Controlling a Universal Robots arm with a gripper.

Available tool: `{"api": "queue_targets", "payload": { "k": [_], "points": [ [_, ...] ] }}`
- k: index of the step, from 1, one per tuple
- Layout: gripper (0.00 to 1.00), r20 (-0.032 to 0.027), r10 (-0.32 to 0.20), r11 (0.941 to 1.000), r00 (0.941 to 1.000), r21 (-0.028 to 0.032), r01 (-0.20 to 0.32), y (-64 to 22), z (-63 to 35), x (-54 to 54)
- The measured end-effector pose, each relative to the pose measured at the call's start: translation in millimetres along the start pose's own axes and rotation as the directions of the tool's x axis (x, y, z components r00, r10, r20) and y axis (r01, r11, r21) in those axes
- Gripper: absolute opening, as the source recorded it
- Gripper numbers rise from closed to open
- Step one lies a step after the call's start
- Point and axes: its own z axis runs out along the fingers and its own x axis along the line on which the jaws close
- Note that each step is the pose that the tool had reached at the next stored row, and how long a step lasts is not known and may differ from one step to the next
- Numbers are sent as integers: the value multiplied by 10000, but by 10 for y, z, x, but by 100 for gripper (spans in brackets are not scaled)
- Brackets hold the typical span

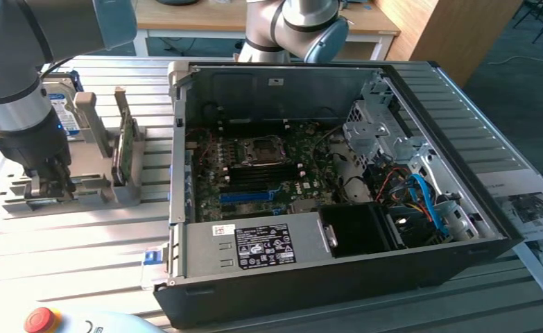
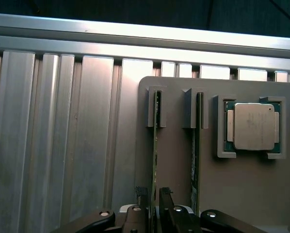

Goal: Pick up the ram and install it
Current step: 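Pick up the ram and move it above insertion slot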

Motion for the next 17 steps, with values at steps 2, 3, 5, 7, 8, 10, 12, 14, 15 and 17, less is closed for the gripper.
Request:
{"api": "queue_targets", "payload": {
  "k": [2,3,5,7,8,10,12,14,15,17],
  "points": [
    [24,1,0,10000,10000,0,0,0,0,0],
    [24,0,1,10000,10000,0,-1,0,0,0],
    [24,0,0,10000,10000,0,0,0,0,0],
    [24,0,0,10000,10000,0,0,0,0,0],
    [23,1,0,10000,10000,0,0,0,0,0],
    [15,0,0,10000,10000,0,0,0,0,0],
    [15,0,0,10000,10000,0,0,0,0,0],
    [15,0,1,10000,10000,1,-1,0,0,0],
    [15,1,0,10000,10000,0,0,0,0,0],
    [15,1,0,10000,10000,1,0,0,0,0]
  ]
}}
